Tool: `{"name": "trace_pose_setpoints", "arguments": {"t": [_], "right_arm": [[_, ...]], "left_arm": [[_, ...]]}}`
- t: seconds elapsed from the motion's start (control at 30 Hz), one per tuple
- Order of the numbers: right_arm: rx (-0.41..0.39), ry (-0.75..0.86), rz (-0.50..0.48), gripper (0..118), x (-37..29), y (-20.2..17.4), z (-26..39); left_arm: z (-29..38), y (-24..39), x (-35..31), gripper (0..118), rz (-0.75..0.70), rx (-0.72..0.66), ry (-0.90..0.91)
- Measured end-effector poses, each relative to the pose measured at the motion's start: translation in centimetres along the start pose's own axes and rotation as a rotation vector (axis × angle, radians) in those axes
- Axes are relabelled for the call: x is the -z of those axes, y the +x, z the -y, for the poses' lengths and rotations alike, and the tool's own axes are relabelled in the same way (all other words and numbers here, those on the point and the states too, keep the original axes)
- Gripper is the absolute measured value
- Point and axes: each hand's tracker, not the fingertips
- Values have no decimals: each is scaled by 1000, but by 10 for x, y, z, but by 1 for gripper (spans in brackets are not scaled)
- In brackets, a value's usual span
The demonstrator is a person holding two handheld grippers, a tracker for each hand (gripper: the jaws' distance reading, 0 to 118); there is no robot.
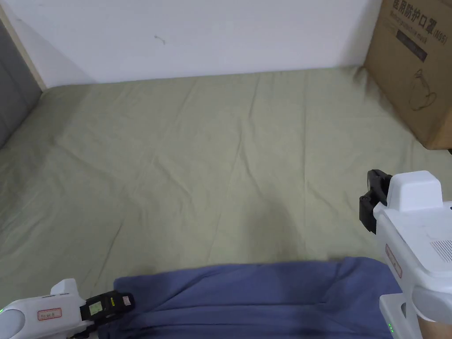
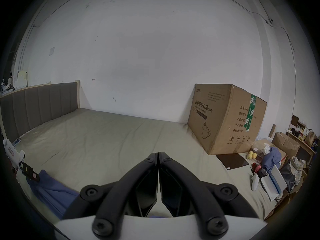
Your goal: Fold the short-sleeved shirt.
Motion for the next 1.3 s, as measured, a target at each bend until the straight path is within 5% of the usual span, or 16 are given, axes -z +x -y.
{"name": "trace_pose_setpoints", "arguments": {"t": [0.1,0.2,0.27,0.33,0.57,1.1,1.3], "right_arm": [[2,-13,3,0,1,3,4],[12,-21,7,0,-1,7,6],[20,-24,11,0,-2,9,7],[28,-26,12,0,-5,13,8],[30,-5,21,0,-16,22,1],[62,60,25,0,-34,40,-9],[75,61,21,0,-41,45,-6]], "left_arm": [[2,8,3,50,-66,79,2],[10,13,3,38,-72,98,3],[12,13,1,15,-68,91,17],[16,21,4,7,-38,96,17],[21,54,-17,2,-132,220,128],[-4,47,-98,1,-313,209,193],[3,97,-88,1,-313,210,162]]}}
